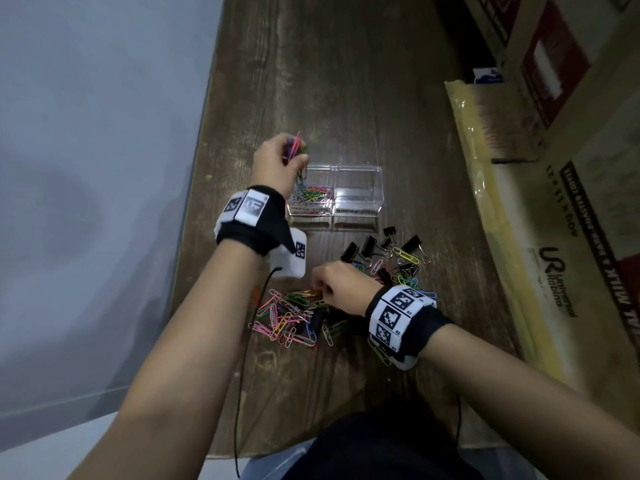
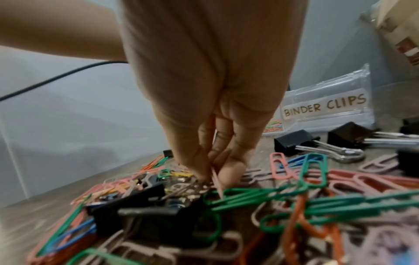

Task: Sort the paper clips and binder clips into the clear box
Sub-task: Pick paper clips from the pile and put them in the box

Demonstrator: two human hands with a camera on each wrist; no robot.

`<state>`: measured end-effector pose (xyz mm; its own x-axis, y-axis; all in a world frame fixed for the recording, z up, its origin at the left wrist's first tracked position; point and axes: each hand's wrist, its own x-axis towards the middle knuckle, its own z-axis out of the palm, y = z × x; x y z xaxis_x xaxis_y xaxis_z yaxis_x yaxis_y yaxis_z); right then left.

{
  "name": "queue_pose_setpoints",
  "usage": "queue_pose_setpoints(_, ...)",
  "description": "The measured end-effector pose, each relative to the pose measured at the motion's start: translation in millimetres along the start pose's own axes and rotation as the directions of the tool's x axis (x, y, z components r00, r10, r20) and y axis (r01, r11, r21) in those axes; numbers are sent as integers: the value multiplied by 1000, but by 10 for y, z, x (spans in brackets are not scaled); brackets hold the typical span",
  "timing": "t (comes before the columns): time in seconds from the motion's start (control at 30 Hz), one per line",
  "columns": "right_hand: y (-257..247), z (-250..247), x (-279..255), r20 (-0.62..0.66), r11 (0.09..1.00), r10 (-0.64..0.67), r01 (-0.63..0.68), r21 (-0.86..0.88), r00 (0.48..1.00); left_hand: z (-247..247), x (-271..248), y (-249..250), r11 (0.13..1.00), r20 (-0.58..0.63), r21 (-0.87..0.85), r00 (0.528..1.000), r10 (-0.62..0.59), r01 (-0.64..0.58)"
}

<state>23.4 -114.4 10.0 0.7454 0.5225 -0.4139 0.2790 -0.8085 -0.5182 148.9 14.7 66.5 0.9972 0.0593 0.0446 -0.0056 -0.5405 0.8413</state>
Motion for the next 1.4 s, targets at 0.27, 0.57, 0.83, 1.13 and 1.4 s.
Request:
queue_pose_setpoints(0.27, 171, -359, -53, -124, 937, 128, -80, 339, 984, 235, 167, -84, 966, 203, 256, 976, -77, 23)
queue_pose_setpoints(0.57, 120, -1277, 522, -397, 841, 314, -59, 537, 862, -335, -286, -256, 987, 135, 158, 990, -33, 11)
queue_pose_setpoints(0.83, 55, -1112, 963, -419, 970, 229, -172, 170, 878, -575, -1231, -611, 927, 414, 375, 894, -174, 7)
queue_pose_setpoints(1.13, -201, -32, -162, -32, 991, -12, 8, -134, 999, -254, -1641, -785, 826, 570, 538, 795, -209, -168)
queue_pose_setpoints(1.4, -71, 122, -296, -129, 992, -10, -6, -123, 992, -258, -1641, -844, 882, 527, 455, 835, -155, -124)
